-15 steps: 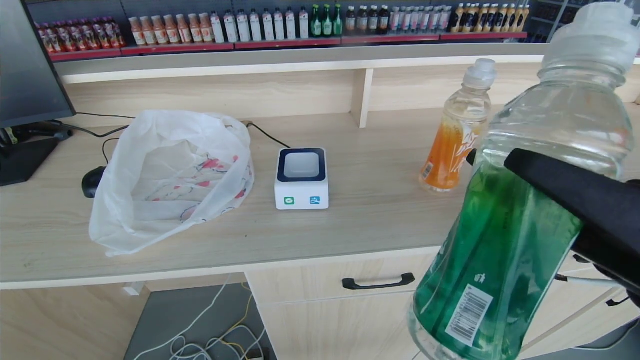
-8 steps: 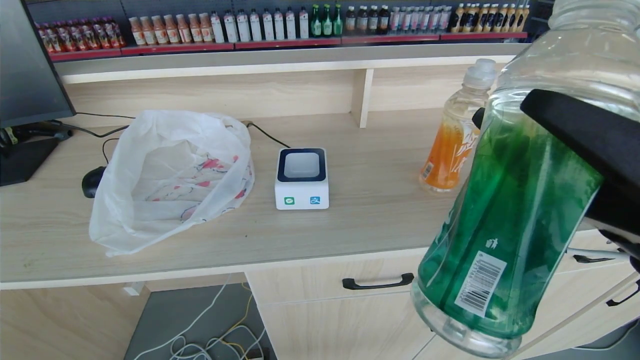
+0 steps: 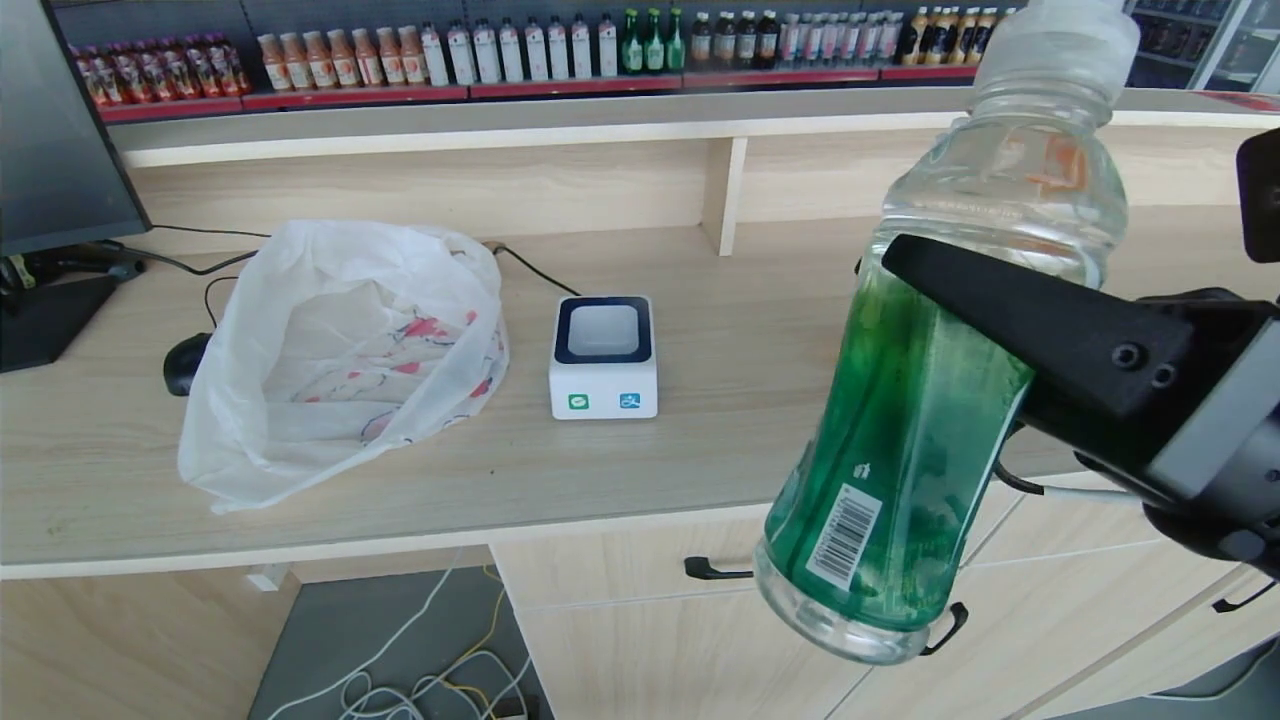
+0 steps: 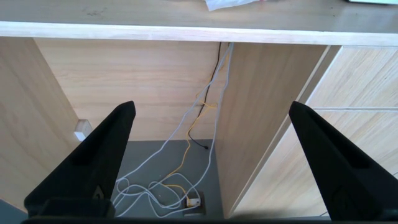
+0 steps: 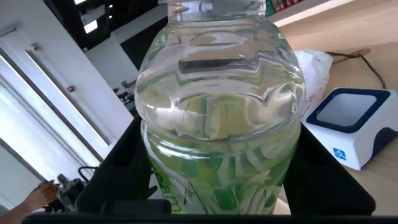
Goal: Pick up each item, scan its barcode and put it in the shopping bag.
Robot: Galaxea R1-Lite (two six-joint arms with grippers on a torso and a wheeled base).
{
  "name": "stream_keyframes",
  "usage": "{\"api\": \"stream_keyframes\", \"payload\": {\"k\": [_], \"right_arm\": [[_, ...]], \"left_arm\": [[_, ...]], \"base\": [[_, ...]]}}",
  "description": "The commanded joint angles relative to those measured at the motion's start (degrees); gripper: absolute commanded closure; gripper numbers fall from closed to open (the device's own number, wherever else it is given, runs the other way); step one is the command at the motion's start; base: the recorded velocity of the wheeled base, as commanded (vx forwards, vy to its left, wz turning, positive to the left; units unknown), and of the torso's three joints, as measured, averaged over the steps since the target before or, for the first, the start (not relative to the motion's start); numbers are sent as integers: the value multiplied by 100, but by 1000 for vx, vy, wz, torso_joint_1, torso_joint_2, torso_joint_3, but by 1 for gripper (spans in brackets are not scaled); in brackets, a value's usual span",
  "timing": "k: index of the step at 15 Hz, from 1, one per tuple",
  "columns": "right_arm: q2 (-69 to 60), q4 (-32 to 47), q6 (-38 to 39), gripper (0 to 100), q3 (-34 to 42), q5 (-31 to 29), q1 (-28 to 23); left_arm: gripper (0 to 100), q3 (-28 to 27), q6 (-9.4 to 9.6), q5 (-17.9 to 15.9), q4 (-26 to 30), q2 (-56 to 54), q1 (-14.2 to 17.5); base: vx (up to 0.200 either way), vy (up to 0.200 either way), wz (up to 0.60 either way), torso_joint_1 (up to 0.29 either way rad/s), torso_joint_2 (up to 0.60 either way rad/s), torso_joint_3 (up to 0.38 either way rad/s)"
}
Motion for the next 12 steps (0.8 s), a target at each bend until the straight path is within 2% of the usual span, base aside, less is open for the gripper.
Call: {"api": "stream_keyframes", "payload": {"k": [1, 12], "right_arm": [[200, -6, -12, 100, -134, 6, 9], [261, -24, 14, 100, -459, 59, 35]], "left_arm": [[0, 0, -1, 0, 1, 0, 0], [0, 0, -1, 0, 1, 0, 0]], "base": [[0, 0, 0, 0, 0, 0], [0, 0, 0, 0, 0, 0]]}}
